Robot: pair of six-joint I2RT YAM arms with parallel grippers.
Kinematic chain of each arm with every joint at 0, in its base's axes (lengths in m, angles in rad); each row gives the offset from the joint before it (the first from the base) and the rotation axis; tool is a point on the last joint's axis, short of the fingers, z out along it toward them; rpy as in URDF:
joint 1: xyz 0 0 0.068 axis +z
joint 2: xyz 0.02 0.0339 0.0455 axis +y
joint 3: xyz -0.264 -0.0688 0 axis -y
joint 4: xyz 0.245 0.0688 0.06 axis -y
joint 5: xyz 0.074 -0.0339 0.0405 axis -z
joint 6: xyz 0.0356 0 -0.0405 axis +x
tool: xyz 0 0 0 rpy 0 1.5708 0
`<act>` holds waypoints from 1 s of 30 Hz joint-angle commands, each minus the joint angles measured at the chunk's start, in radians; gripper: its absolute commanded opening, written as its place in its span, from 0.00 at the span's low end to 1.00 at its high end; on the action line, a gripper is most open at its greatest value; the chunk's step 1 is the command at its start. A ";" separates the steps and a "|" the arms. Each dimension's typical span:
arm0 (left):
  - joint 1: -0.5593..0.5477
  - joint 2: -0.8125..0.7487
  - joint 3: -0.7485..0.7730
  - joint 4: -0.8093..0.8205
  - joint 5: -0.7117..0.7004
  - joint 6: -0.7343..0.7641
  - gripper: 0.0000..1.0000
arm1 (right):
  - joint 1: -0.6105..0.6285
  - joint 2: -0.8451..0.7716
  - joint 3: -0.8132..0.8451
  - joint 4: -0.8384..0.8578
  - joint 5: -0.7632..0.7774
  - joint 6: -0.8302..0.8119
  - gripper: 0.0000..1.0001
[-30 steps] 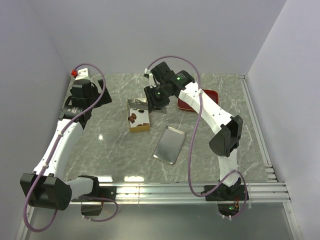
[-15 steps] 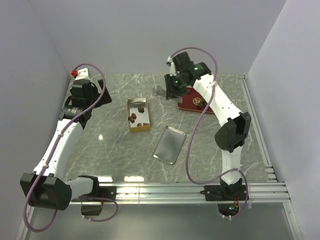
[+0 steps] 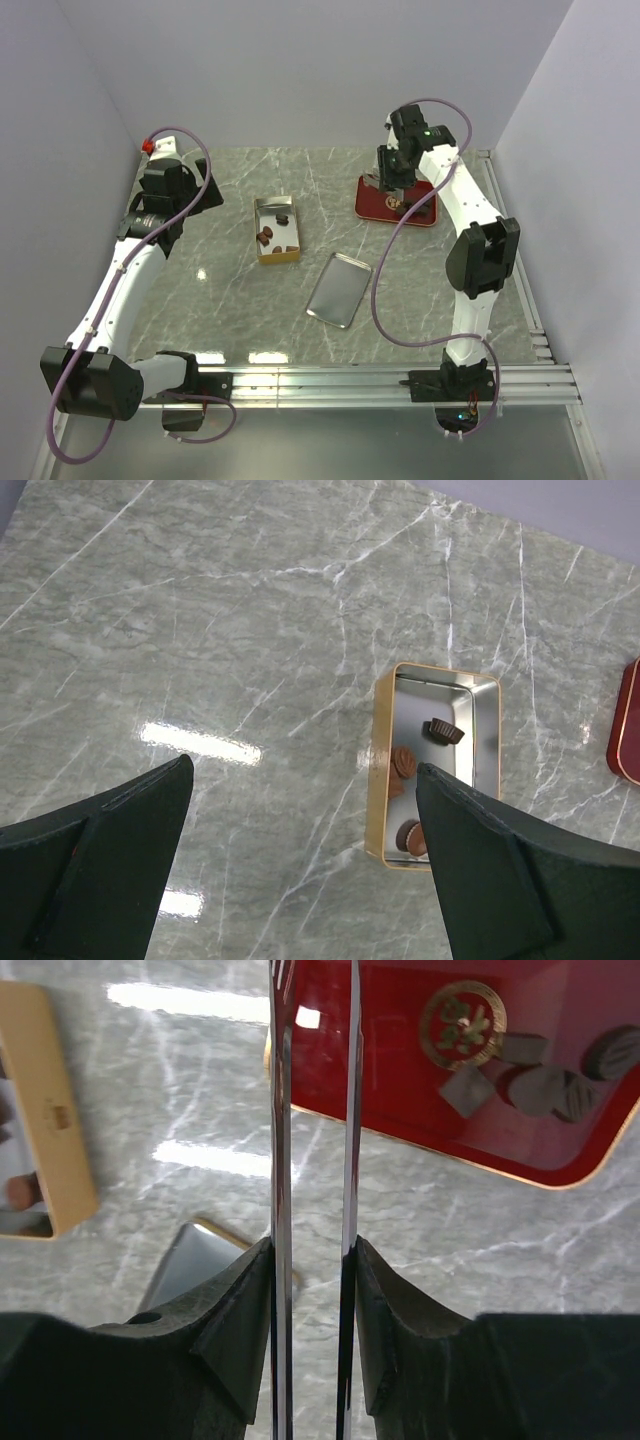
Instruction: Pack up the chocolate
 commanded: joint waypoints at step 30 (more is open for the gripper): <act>0.003 0.050 0.104 -0.007 -0.030 0.023 0.99 | -0.068 0.046 -0.067 0.165 0.004 -0.014 0.49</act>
